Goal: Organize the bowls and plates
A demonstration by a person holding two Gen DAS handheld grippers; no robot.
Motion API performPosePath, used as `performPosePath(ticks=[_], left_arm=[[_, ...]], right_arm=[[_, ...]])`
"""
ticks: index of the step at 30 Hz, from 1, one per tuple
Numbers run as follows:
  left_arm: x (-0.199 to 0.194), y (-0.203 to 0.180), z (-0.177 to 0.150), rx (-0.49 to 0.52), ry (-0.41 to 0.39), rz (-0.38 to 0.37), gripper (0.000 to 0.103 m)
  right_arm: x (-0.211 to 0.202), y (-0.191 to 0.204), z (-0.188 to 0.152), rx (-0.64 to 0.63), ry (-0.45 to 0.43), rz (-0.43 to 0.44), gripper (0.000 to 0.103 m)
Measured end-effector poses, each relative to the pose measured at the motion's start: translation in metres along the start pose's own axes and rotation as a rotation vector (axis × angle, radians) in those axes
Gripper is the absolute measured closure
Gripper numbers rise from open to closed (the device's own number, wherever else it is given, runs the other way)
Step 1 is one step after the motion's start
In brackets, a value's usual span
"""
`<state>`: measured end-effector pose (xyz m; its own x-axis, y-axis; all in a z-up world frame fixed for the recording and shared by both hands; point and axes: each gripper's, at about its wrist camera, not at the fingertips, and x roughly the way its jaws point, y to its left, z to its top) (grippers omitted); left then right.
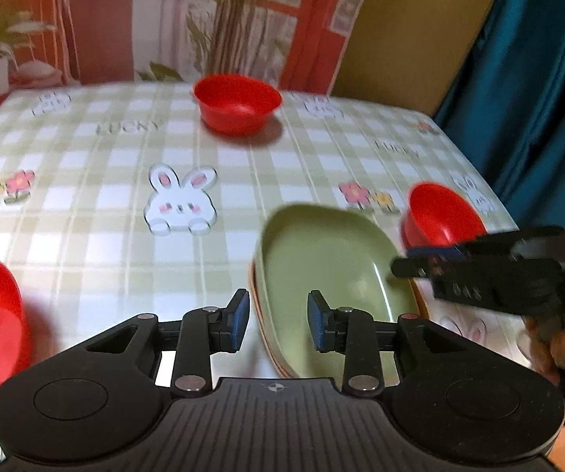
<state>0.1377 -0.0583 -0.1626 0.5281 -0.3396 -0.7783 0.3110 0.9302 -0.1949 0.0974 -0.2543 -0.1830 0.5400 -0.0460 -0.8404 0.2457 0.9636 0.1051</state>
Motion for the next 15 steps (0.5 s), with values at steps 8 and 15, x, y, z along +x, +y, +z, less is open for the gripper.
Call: performPosePath(ticks=[8, 15], left_arm=[[0.032, 0.012, 0.009, -0.013, 0.036, 0.059, 0.069], [0.041, 0.011, 0.004, 0.011, 0.065, 0.074, 0.069]], right_arm=[[-0.001, 0.003, 0.001, -0.026, -0.017, -0.036, 0.084], [0.007, 0.002, -0.004, -0.049, 0.007, -0.06, 0.083]])
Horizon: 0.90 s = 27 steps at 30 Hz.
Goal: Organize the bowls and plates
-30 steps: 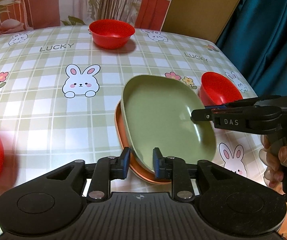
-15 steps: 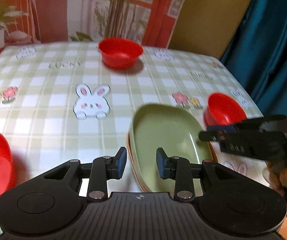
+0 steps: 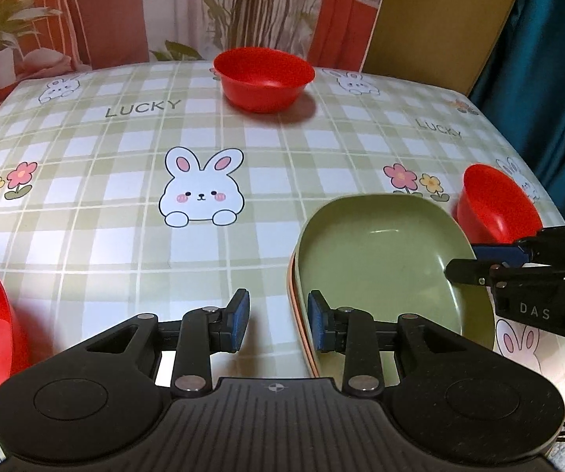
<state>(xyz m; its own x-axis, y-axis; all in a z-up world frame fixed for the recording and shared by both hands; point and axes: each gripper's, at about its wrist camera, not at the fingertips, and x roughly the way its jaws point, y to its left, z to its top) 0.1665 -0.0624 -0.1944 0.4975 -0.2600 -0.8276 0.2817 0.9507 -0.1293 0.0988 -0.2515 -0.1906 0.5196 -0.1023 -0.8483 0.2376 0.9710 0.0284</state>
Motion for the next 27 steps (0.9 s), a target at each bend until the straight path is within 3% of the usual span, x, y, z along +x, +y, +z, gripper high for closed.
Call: performPosePath(ticks=[10, 15, 22, 27], left_arm=[[0.001, 0.004, -0.001, -0.005, -0.002, -0.006, 0.063], [-0.007, 0.002, 0.003, 0.009, -0.05, -0.008, 0.064], [-0.033, -0.006, 0.021, 0.028, -0.169, -0.005, 0.064], [-0.046, -0.02, 0.032, 0.052, -0.239, -0.016, 0.064]], right_arm=[[0.003, -0.004, -0.003, 0.02, 0.01, 0.013, 0.082], [0.001, -0.005, -0.002, 0.036, 0.001, 0.032, 0.082], [-0.016, -0.004, 0.007, 0.037, -0.094, 0.048, 0.082], [-0.032, -0.012, 0.012, 0.072, -0.21, 0.041, 0.082]])
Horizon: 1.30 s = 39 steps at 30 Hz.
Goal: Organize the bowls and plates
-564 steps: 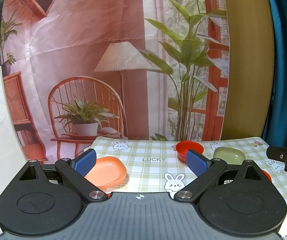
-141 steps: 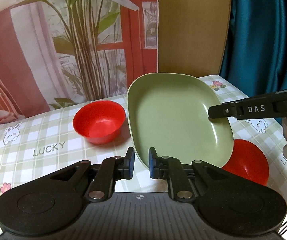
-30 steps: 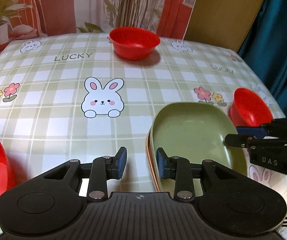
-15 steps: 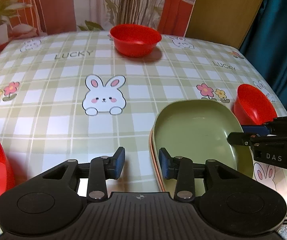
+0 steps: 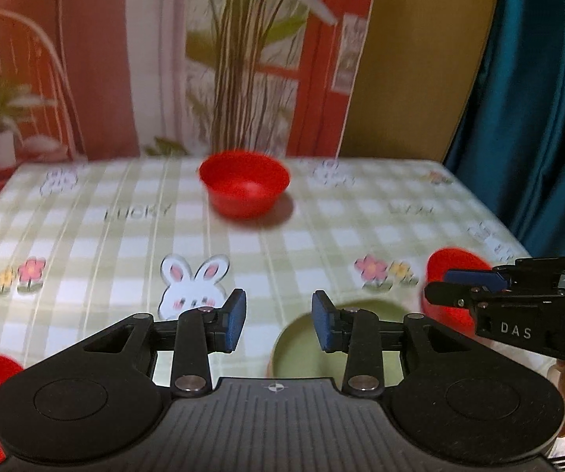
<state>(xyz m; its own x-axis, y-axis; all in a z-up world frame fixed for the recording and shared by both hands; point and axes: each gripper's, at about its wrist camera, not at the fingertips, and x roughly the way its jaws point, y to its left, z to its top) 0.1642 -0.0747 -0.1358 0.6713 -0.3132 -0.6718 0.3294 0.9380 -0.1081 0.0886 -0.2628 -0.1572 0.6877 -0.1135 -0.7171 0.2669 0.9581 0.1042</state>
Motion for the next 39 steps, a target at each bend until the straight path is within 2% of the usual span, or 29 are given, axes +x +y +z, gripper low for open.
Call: performPosePath(ticks=[6, 10, 26, 32, 39], left_arm=[[-0.004, -0.019, 0.014, 0.028, -0.043, -0.022, 0.064], [-0.002, -0.03, 0.02, 0.046, -0.06, -0.046, 0.064], [0.033, -0.087, 0.024, 0.153, 0.002, -0.123, 0.064], [0.051, -0.105, 0.019, 0.185, 0.048, -0.161, 0.064], [0.076, -0.109, 0.012, 0.189, 0.124, -0.162, 0.064]], right_arm=[[-0.015, -0.022, 0.011, 0.038, -0.111, -0.045, 0.082], [-0.022, -0.042, 0.015, 0.059, -0.149, -0.077, 0.082], [-0.025, -0.119, -0.003, 0.131, -0.102, -0.179, 0.082], [-0.018, -0.142, -0.016, 0.179, -0.06, -0.178, 0.082], [-0.01, -0.142, -0.022, 0.205, -0.043, -0.129, 0.082]])
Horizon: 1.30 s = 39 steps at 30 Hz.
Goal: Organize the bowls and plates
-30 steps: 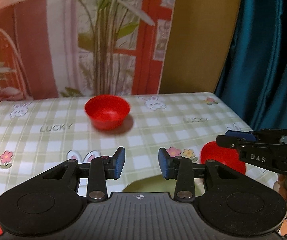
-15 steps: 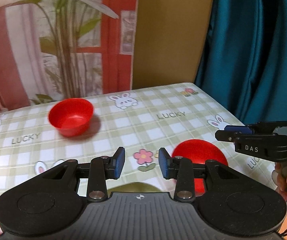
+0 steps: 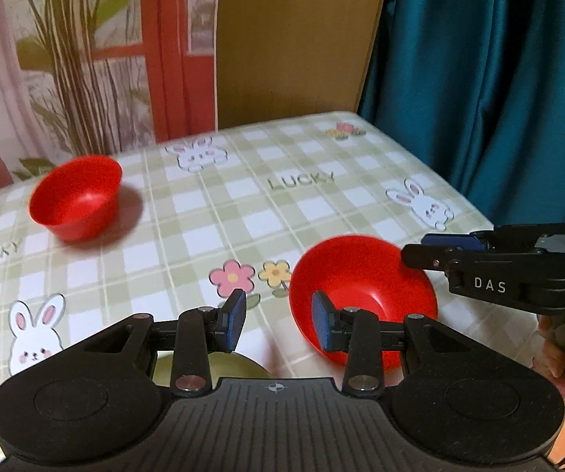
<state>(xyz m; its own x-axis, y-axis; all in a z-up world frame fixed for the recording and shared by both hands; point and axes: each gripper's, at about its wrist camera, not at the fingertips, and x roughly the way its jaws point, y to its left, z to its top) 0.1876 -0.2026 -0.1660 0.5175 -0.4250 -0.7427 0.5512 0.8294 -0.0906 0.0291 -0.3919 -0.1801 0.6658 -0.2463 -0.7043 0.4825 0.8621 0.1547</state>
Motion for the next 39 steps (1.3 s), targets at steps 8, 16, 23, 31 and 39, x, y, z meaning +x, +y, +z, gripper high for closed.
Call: performPosePath(ticks=[8, 16, 23, 31, 39], left_arm=[[0.024, 0.002, 0.002, 0.004, 0.058, 0.005, 0.064], [0.034, -0.004, 0.002, 0.023, 0.087, -0.001, 0.064], [0.04, -0.005, 0.0, 0.018, 0.107, -0.017, 0.064], [0.042, -0.006, 0.0, 0.014, 0.115, -0.022, 0.064], [0.044, -0.004, 0.0, -0.004, 0.117, -0.024, 0.065]], right_arm=[[0.017, 0.004, -0.002, 0.031, 0.067, 0.026, 0.082], [0.027, 0.005, -0.008, 0.061, 0.115, 0.043, 0.083], [0.029, 0.007, -0.012, 0.07, 0.125, 0.057, 0.088], [0.032, 0.004, -0.015, 0.086, 0.143, 0.058, 0.089], [0.032, 0.005, -0.017, 0.097, 0.151, 0.062, 0.089]])
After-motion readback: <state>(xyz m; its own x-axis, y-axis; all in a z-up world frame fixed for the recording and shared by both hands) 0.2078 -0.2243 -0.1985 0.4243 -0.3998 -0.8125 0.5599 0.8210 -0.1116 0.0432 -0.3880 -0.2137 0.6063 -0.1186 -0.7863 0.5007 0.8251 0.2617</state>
